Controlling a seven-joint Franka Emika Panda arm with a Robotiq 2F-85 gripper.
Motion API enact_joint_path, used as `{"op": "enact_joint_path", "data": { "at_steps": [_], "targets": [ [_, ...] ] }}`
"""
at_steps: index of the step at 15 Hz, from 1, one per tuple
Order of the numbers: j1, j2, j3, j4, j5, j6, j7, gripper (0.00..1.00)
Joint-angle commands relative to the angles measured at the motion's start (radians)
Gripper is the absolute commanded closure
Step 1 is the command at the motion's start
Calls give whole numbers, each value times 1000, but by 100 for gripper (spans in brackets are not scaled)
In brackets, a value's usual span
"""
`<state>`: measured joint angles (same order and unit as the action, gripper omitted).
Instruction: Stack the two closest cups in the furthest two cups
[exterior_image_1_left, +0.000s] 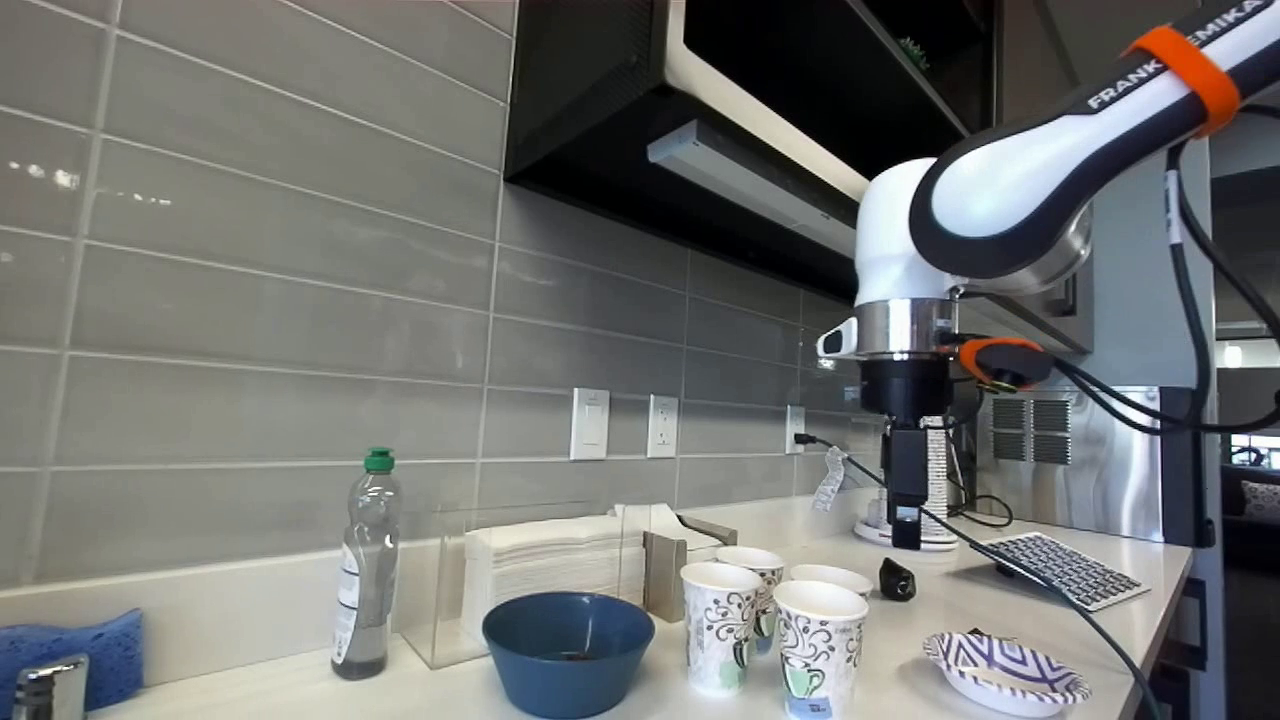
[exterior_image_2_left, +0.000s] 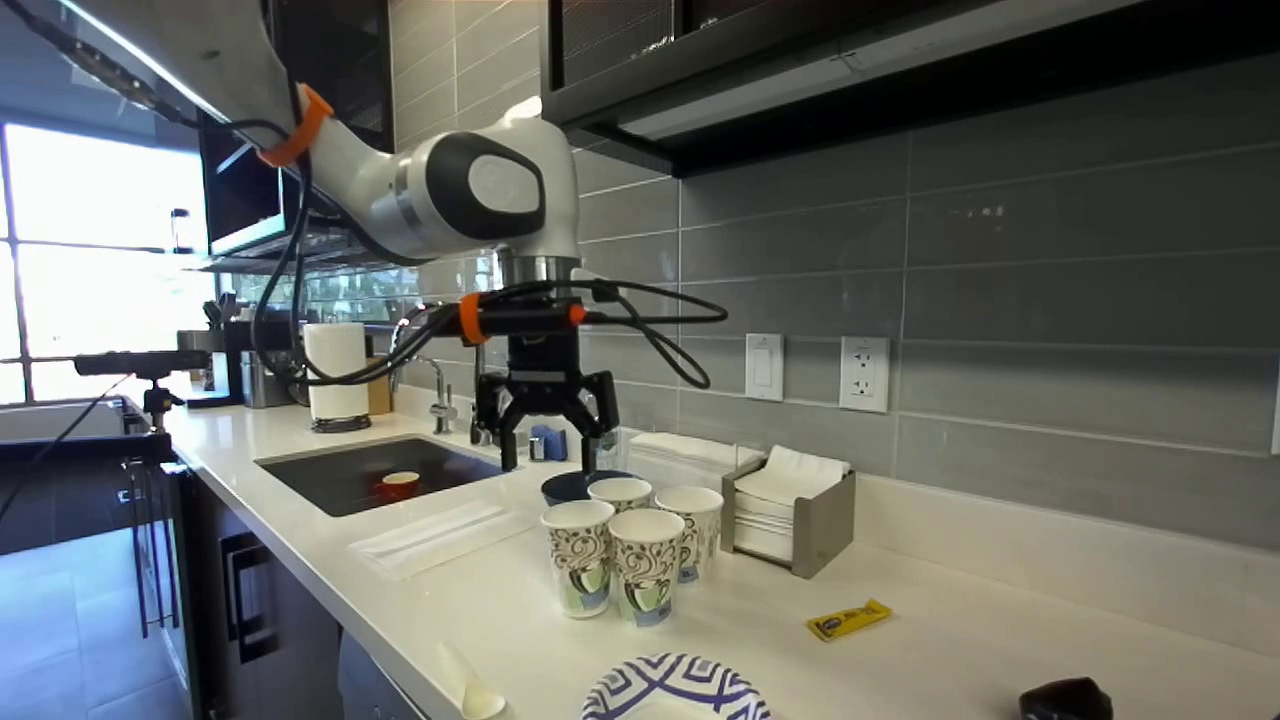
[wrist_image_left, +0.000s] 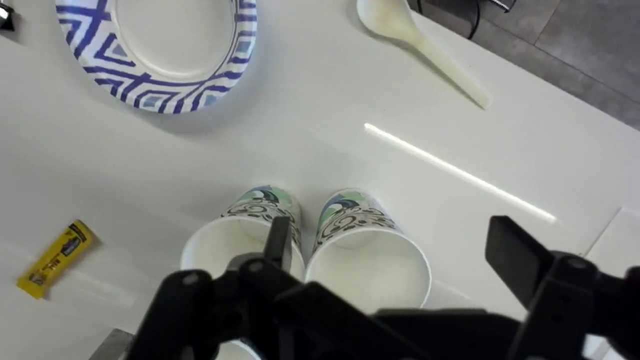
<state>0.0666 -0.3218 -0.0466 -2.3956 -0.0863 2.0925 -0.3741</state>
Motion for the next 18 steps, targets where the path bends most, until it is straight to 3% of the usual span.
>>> {"op": "enact_joint_path", "data": {
  "at_steps": [1,2,3,9,11,18],
  "targets": [
    [0,135,7,95,-10,20,-30,0],
    [-2,159,9,108,-6,30,-35,0],
    [-6,94,11,55,2,20,-16,0],
    [-10,154,15,97,2,28,-23,0],
    [-10,164,8,94,49,53,-6,0],
    [-16,193,19,74,19,201,40,0]
  ]
}}
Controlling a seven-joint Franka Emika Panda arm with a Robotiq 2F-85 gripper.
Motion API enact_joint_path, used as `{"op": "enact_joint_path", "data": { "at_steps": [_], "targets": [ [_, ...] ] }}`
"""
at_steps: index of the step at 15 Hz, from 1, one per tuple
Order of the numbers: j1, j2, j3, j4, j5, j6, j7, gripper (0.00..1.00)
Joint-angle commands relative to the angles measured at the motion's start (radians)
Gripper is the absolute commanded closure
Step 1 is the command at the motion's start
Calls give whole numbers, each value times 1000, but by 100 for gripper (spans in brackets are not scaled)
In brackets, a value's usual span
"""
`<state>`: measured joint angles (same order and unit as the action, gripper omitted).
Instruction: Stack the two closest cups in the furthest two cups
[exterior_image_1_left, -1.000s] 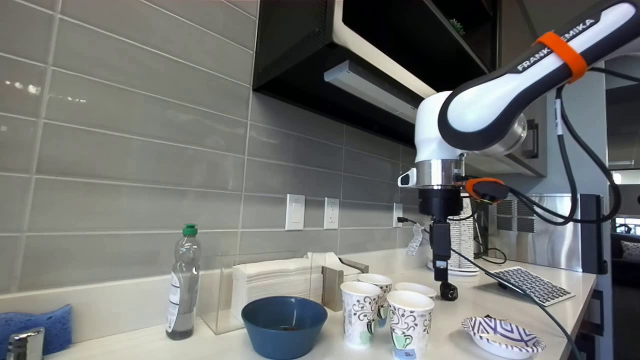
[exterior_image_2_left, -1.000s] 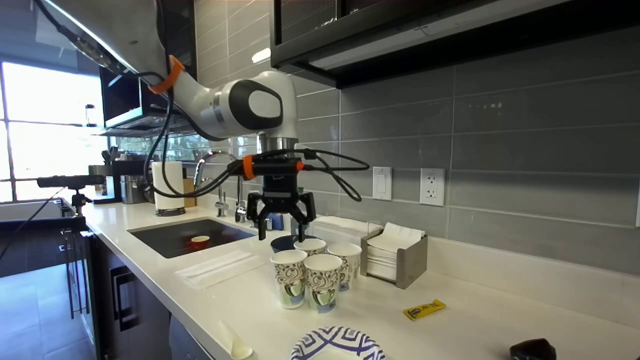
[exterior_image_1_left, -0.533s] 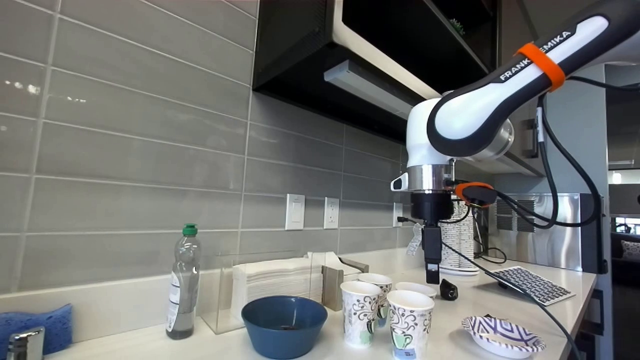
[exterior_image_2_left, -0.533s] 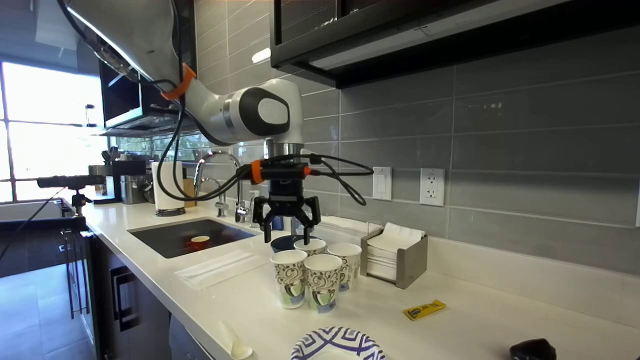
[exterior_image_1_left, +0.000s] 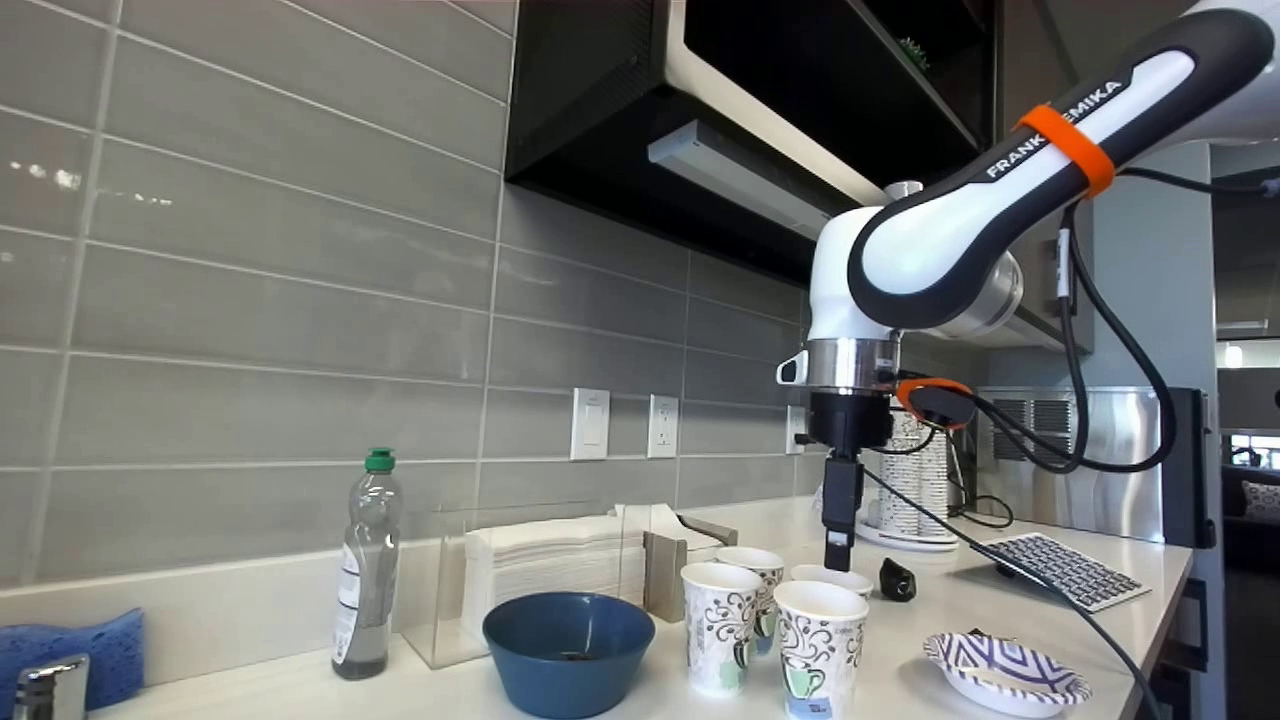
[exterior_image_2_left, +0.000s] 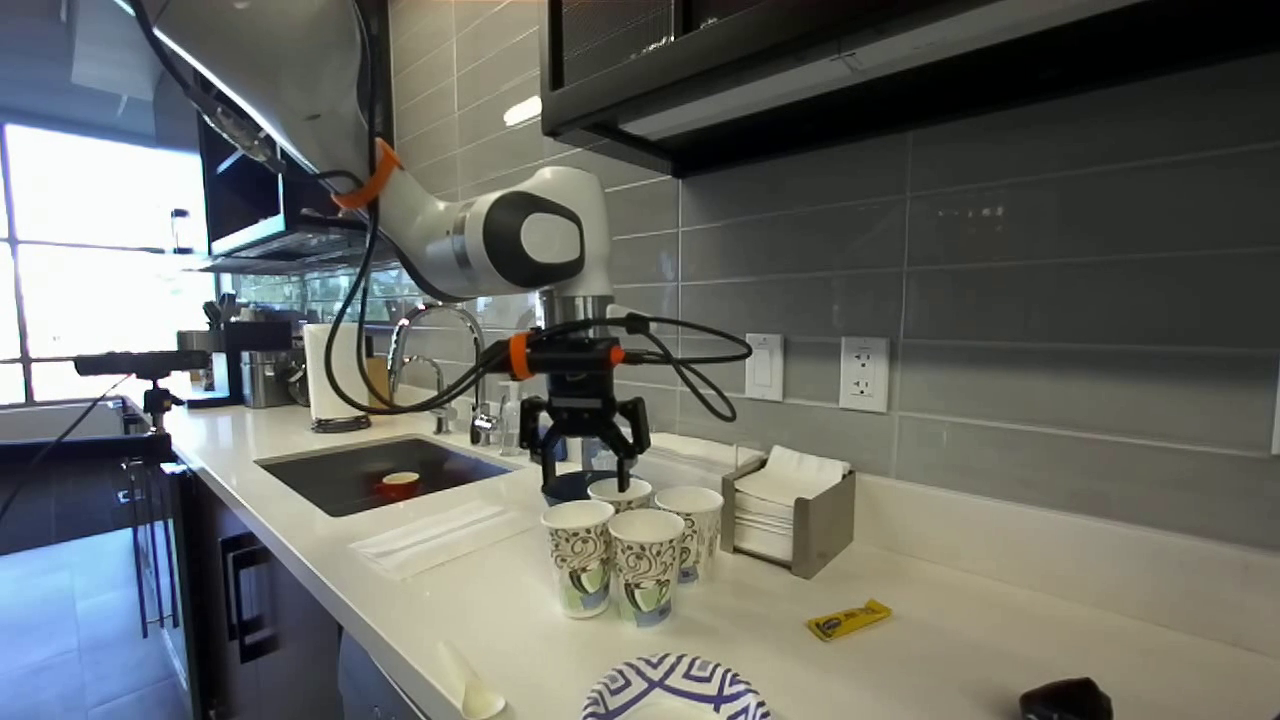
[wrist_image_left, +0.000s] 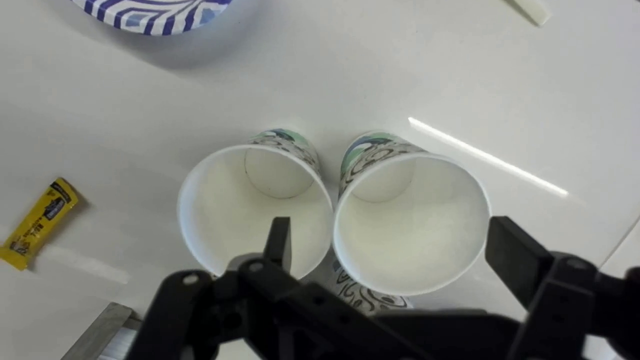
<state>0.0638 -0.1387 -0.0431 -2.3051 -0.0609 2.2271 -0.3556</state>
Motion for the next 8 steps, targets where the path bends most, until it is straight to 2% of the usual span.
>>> {"op": "enact_joint_path", "data": {
  "at_steps": [1,8],
  "targets": [
    [-15,18,14,-17,-3,76,24,0],
    [-18,42,15,-28,-12,107,46,0]
  ]
}}
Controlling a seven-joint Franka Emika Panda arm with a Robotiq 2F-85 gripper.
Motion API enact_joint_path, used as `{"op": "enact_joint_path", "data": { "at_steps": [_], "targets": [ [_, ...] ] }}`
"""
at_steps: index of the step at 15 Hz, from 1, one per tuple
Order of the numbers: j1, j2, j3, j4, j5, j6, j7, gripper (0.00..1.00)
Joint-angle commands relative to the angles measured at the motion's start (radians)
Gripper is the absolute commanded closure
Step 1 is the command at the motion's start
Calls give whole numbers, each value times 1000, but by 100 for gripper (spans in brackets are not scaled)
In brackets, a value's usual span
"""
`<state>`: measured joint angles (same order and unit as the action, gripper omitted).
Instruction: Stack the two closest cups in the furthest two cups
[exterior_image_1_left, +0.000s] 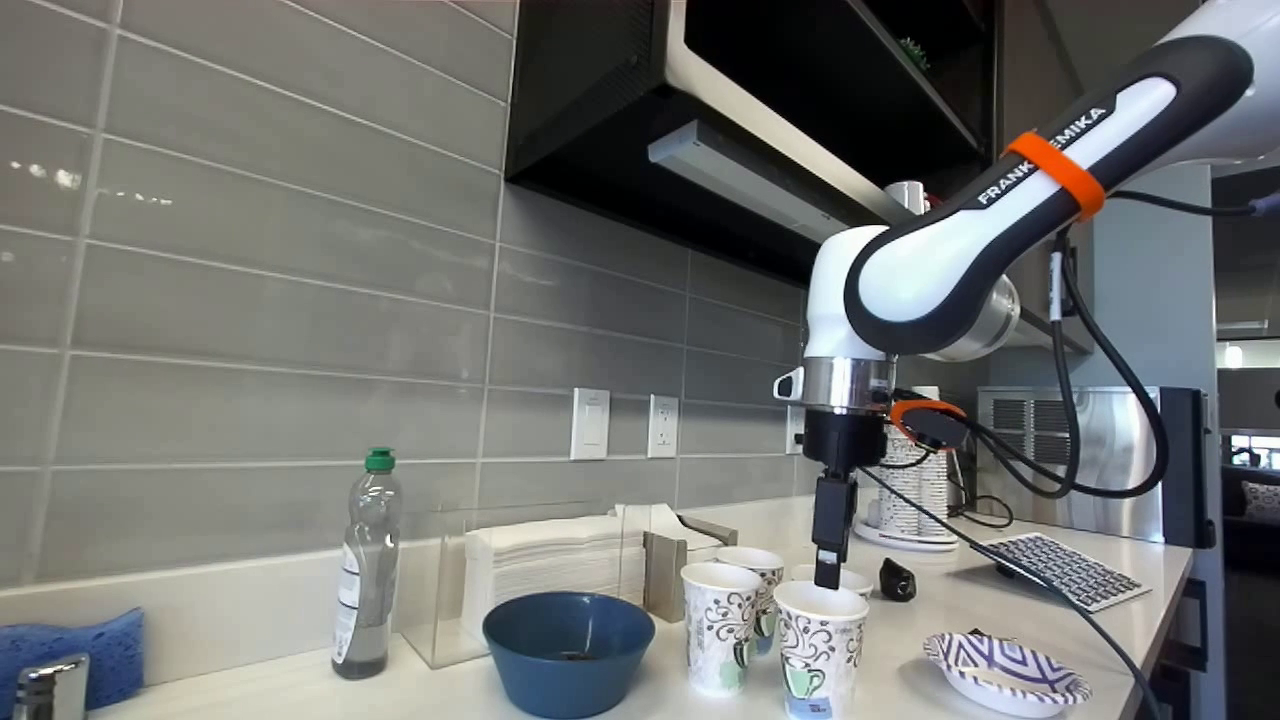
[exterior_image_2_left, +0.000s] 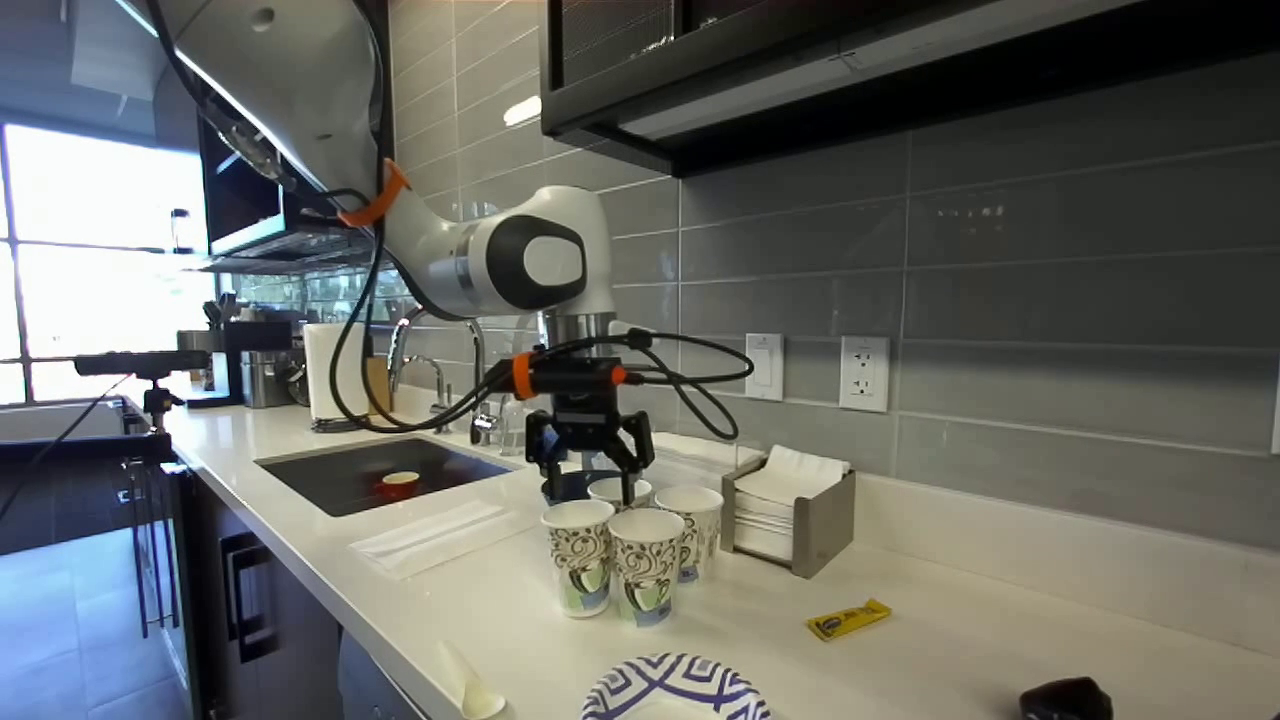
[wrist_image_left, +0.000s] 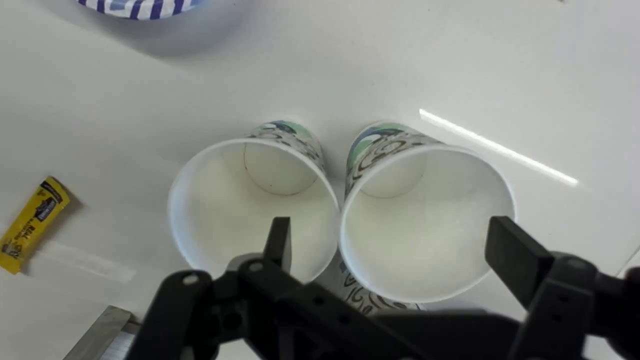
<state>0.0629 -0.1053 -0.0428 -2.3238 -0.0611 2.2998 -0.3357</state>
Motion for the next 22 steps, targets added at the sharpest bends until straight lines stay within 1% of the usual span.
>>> {"op": "enact_joint_path", "data": {
  "at_steps": [1,8,14,15,16,17,18,20,22],
  "targets": [
    [-18,10,15,-12,-11,43,28,0],
    [-28,43,14,-6,-21,91,44,0],
    [-31,73,14,0,-20,99,46,0],
    [-32,74,14,0,-23,106,49,17],
    [-33,76,14,0,-25,112,51,26],
    [-35,78,14,0,-28,117,54,32],
    [-36,80,14,1,-28,120,55,41],
    [-37,82,14,1,-30,123,59,56],
    [-39,83,14,3,-34,118,64,69]
  ]
}}
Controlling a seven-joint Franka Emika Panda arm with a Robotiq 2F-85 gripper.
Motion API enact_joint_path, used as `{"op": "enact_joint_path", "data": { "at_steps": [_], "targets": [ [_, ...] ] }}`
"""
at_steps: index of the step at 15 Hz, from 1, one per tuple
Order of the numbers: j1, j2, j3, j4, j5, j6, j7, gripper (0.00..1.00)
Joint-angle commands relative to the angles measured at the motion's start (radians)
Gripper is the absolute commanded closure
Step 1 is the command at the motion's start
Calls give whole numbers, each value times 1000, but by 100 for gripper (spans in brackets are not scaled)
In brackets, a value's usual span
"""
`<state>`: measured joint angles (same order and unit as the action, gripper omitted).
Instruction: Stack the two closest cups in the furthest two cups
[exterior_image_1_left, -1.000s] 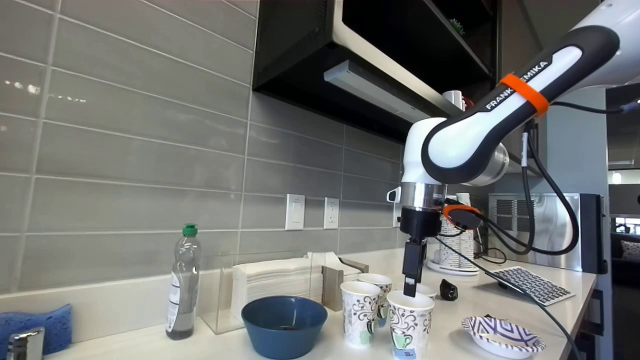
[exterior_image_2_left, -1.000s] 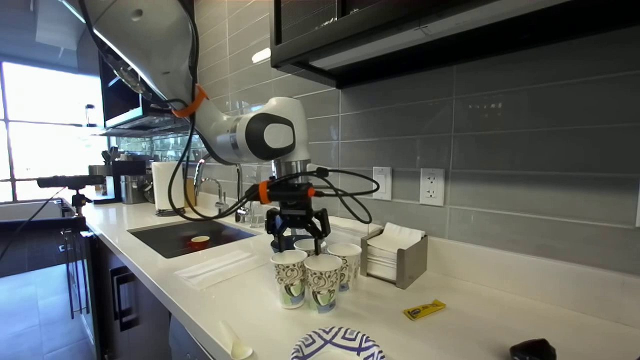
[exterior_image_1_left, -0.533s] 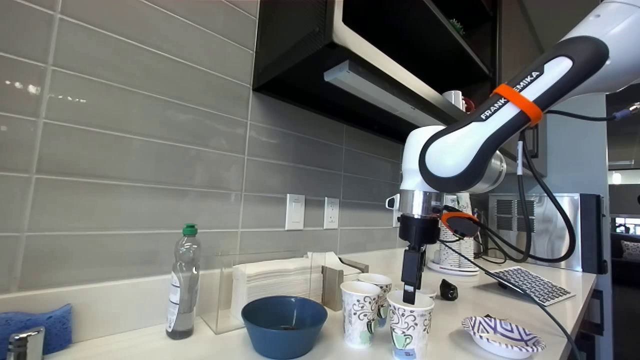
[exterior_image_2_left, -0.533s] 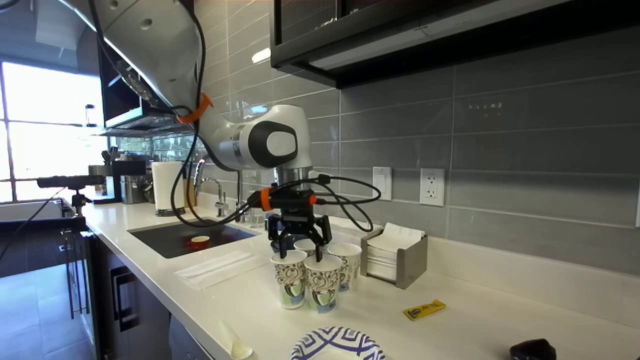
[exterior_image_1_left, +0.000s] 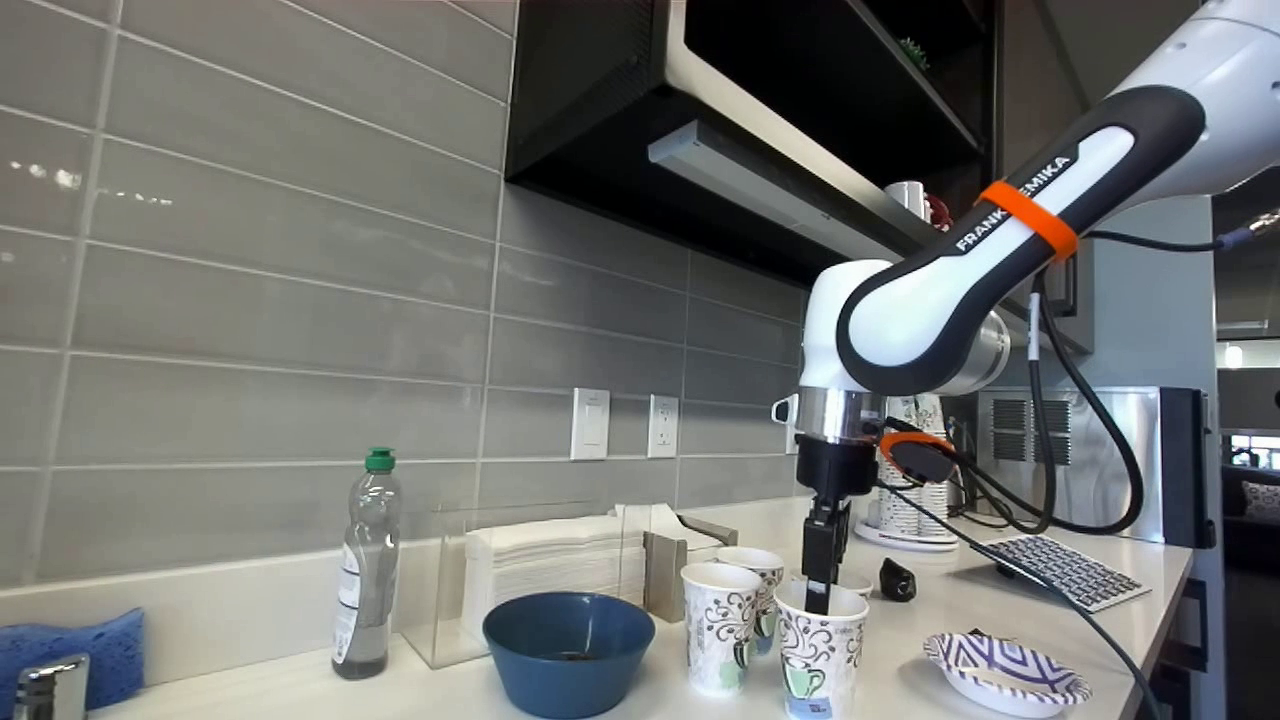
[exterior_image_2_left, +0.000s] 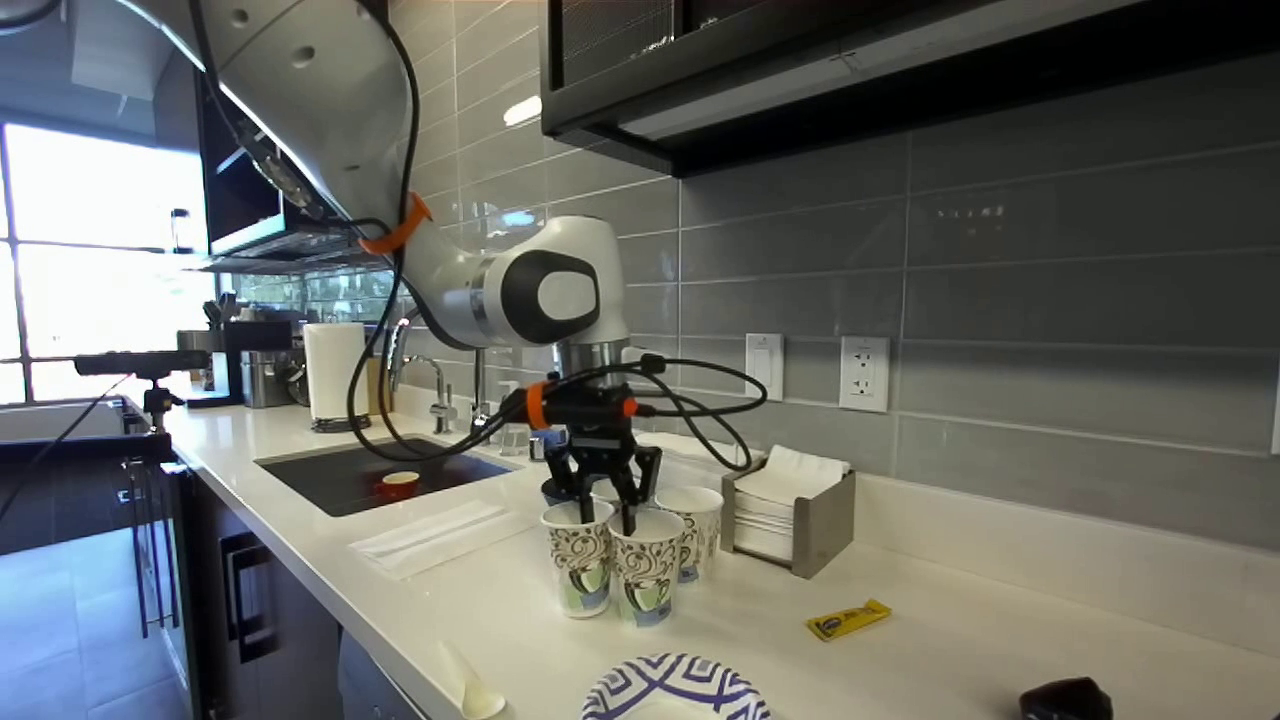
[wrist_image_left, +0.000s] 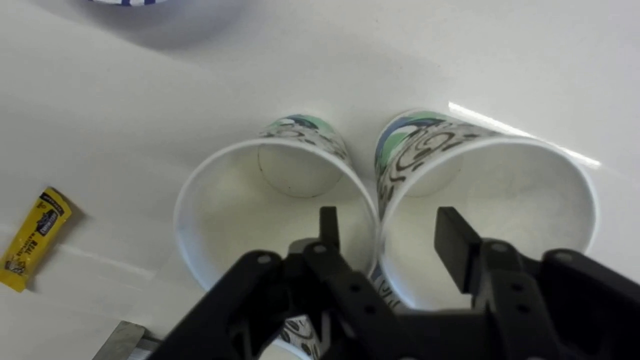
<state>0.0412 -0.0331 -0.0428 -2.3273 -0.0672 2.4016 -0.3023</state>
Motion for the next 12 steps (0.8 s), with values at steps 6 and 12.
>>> {"op": "enact_joint_path", "data": {
  "at_steps": [6,12],
  "targets": [
    [-22,-5,14,0,-62,-3,73,100],
    [-27,-56,13,-26,-106,-29,119,99]
  ]
}}
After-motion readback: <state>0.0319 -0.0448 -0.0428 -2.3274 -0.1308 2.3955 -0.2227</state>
